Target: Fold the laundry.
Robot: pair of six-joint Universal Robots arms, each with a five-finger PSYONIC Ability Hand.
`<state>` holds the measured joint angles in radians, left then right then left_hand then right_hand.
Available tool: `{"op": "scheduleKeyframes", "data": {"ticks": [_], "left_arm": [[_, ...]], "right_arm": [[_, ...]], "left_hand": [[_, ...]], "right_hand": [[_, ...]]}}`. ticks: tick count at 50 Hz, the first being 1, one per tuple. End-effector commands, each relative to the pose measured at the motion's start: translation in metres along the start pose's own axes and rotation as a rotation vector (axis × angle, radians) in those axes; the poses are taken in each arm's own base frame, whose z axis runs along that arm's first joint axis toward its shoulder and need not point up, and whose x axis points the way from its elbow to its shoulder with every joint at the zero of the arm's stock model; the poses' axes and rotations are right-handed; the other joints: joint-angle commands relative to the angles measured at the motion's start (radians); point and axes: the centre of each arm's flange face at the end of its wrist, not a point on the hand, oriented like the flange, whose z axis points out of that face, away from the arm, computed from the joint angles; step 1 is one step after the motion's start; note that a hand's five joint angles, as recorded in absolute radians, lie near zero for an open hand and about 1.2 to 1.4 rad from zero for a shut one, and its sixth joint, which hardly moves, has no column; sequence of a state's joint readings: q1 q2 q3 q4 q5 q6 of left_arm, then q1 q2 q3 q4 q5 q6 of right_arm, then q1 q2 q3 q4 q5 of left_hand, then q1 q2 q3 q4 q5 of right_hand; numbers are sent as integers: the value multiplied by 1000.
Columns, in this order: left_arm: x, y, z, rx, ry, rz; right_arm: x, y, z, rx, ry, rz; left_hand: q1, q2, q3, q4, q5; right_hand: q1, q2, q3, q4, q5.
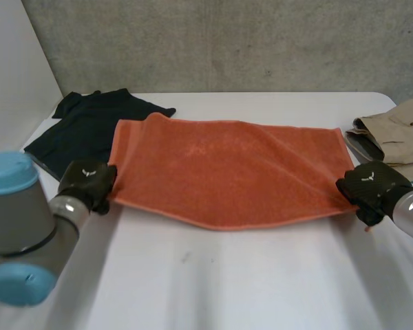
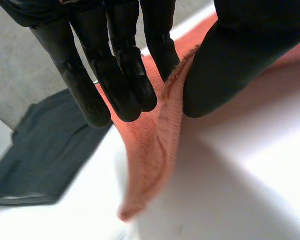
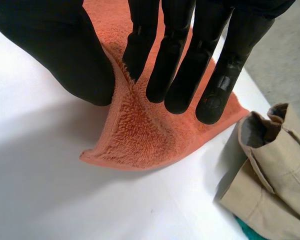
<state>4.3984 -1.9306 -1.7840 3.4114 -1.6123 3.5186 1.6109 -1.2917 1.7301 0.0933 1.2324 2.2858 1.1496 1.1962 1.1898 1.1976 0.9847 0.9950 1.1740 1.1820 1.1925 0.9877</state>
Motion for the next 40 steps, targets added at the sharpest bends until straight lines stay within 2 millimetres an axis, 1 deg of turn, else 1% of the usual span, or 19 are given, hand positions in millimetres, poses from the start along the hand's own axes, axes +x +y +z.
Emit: {"op": "scheduleKeyframes", "data": {"ticks": [1, 2, 5, 6, 10, 13, 15, 17, 19, 20, 21, 22, 25, 26, 27, 28, 34, 35, 40], "left_arm": [[6, 12, -66, -87, 67, 420], [11, 16, -83, -115, 110, 499], [16, 22, -109, -162, 176, 587], [18, 25, -124, -193, 216, 617], [20, 29, -142, -243, 278, 628], [20, 25, -138, -223, 269, 630], [21, 18, -123, -172, 236, 630], [23, 15, -107, -142, 214, 627], [25, 11, -82, -98, 178, 623], [25, 8, -72, -79, 162, 622], [25, 6, -63, -61, 148, 618], [26, 2, -45, -23, 119, 615], [29, 0, -18, 25, 78, 604], [31, -1, -2, 57, 52, 597], [32, -2, 6, 71, 39, 596], [33, -3, 13, 87, 25, 594], [32, -8, 73, 143, -143, 579], [32, -8, 79, 146, -162, 576], [35, -12, 104, 179, -199, 565]], "right_arm": [[-4, 1, -42, -157, -156, -99], [-5, 2, -49, -181, -183, -109], [-5, 9, -71, -261, -267, -154], [-3, 11, -75, -275, -278, -166], [10, 20, -84, -313, -279, -186], [15, 25, -80, -317, -260, -173], [15, 26, -75, -299, -250, -180], [20, 31, -60, -275, -207, -196], [26, 32, -46, -251, -157, -207], [31, 31, -31, -217, -102, -209], [33, 29, -23, -198, -75, -209], [34, 26, -16, -175, -50, -206], [36, 13, 12, -86, 46, -216], [37, 11, 20, -68, 70, -224], [37, 9, 28, -50, 91, -238], [37, 5, 44, -14, 131, -272], [40, -7, 92, 108, 278, -357], [41, -6, 104, 135, 306, -367], [42, -1, 136, 180, 369, -394]], "left_hand": [[247, 200, 207, 199, 237], [247, 200, 207, 199, 237], [247, 200, 207, 199, 237], [247, 200, 207, 199, 237], [247, 200, 207, 199, 237], [247, 200, 207, 199, 237], [247, 200, 207, 199, 237], [247, 200, 207, 199, 237], [247, 200, 207, 199, 237], [247, 200, 207, 199, 237], [247, 200, 207, 199, 237], [247, 200, 207, 199, 237], [247, 200, 207, 199, 237], [247, 200, 207, 199, 237], [247, 200, 207, 199, 237], [247, 200, 207, 199, 237], [247, 200, 207, 199, 237], [247, 200, 207, 199, 237], [247, 200, 207, 199, 237]], "right_hand": [[401, 222, 214, 204, 234], [401, 222, 214, 204, 234], [401, 222, 214, 204, 234], [401, 222, 214, 204, 234], [401, 222, 214, 204, 234], [401, 222, 214, 204, 234], [401, 222, 214, 204, 234], [401, 222, 214, 204, 234], [401, 222, 214, 204, 234], [401, 222, 214, 204, 234], [401, 222, 214, 204, 234], [401, 222, 214, 204, 234], [401, 222, 214, 204, 234], [401, 222, 214, 204, 234], [401, 222, 214, 204, 234], [401, 222, 214, 204, 234], [401, 222, 214, 204, 234], [401, 222, 214, 204, 234], [401, 222, 214, 204, 234]]}}
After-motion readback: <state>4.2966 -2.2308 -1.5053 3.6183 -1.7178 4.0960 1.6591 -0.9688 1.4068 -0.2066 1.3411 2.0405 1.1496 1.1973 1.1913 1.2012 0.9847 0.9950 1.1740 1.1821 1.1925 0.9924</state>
